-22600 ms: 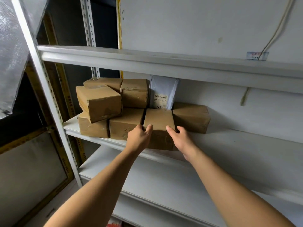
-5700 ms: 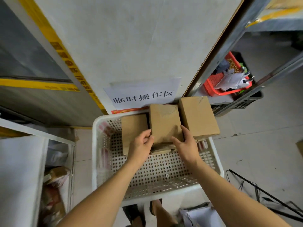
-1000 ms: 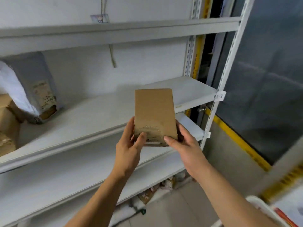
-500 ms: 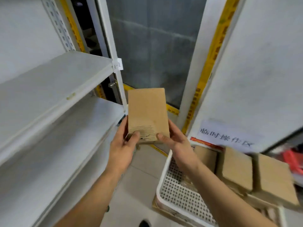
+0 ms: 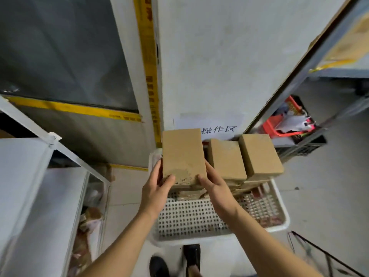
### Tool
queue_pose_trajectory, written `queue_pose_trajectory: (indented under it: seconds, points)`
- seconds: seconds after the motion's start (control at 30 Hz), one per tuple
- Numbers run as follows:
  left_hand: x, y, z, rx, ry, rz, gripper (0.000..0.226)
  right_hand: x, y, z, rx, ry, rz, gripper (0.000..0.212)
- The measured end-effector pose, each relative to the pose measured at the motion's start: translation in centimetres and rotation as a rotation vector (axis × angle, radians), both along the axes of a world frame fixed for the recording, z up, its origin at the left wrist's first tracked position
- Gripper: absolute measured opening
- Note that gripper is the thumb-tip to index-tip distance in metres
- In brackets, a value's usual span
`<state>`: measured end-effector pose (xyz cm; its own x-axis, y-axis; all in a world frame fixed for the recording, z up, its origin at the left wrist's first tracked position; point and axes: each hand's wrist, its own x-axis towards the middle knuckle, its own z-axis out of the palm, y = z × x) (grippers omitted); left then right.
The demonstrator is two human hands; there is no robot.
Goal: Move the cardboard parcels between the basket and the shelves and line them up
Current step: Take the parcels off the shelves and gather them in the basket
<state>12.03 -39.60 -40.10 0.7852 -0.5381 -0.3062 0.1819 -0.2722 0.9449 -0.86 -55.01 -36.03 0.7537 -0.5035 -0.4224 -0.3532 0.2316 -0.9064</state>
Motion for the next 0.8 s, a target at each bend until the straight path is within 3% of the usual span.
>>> queue_pose_trajectory:
  seconds: [0.2, 0.37, 0.57, 0.8]
  points:
    - [0.9, -4.5, -7.0, 0.077, 0.165, -0.028, 0.076, 1.2, -4.2, -6.8, 0.022, 0.095, -0.035, 0.047]
    - [1.4, -6.4, -12.5, 0.088, 0.248, -0.021, 0.081, 1.6, -5.1, -11.1, -0.061, 0.19, -0.042, 0.06]
    - [0.9, -7.3, -13.8, 0.124, 0.234, -0.045, 0.081, 1.6, -4.5, -12.5, -0.29, 0.299, -0.127, 0.061]
    - [0.7, -7.6, -12.6, 0.189, 0.162, -0.083, 0.077, 2.0, -4.2, -12.6, -0.221, 0.303, -0.243, 0.057]
